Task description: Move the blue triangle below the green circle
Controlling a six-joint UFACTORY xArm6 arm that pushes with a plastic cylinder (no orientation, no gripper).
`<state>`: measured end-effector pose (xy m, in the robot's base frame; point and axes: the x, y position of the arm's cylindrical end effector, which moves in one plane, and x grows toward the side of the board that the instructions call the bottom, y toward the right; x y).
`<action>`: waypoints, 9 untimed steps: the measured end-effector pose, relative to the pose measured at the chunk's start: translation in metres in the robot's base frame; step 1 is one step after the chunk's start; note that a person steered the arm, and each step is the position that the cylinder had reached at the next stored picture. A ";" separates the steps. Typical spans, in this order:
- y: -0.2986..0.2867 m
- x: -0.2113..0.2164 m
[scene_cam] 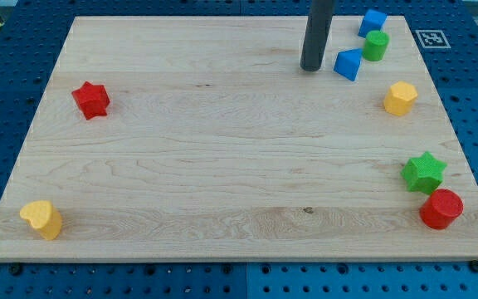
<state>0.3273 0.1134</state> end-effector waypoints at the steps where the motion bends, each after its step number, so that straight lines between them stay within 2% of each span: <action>1: 0.023 0.005; 5: 0.019 -0.009; 7: 0.070 -0.008; 9: 0.072 -0.001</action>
<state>0.3259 0.1851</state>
